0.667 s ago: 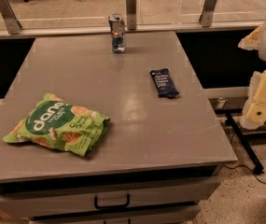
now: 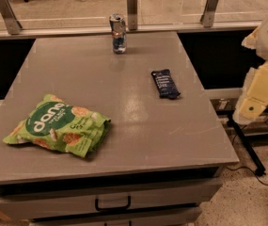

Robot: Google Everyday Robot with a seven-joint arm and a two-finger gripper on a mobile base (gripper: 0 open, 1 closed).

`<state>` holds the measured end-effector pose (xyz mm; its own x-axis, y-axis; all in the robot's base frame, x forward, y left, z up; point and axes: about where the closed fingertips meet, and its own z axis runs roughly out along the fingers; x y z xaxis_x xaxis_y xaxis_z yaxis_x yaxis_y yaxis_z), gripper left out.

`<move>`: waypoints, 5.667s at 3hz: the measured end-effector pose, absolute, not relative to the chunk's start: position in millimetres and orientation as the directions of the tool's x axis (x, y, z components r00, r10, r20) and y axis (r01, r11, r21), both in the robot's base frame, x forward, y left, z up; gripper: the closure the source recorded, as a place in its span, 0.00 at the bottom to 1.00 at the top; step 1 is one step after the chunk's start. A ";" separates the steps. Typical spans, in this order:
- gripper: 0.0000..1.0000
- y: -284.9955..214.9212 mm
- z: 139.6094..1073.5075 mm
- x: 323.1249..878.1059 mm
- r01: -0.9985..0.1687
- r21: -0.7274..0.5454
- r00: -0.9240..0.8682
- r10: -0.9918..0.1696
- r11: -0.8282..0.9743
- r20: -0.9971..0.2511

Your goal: Move rxbar blueberry near green rice chip bag

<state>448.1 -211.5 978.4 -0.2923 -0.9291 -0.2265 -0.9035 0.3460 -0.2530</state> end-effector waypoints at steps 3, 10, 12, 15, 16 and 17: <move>0.00 -187.1 925.6 551.7 -0.638 -0.096 -0.667 -0.611 0.764 -0.427; 0.00 -115.0 883.3 599.3 -0.259 0.030 -0.916 -0.236 0.965 -0.325; 0.18 -100.6 857.6 612.3 -0.196 0.029 -0.929 -0.176 0.980 -0.327; 0.57 -104.1 832.4 624.0 -0.204 0.013 -0.922 -0.188 0.979 -0.338; 0.78 -104.1 833.1 624.0 -0.204 0.013 -0.922 -0.188 0.979 -0.338; 1.00 -104.0 833.7 623.9 -0.204 0.014 -0.922 -0.188 0.979 -0.338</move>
Offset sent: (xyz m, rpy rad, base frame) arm 0.1158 0.0212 -0.0529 0.3914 0.0586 -0.8652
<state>623.9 -104.0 833.7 -0.9223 -0.1879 -0.3377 -0.2043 0.9788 0.0135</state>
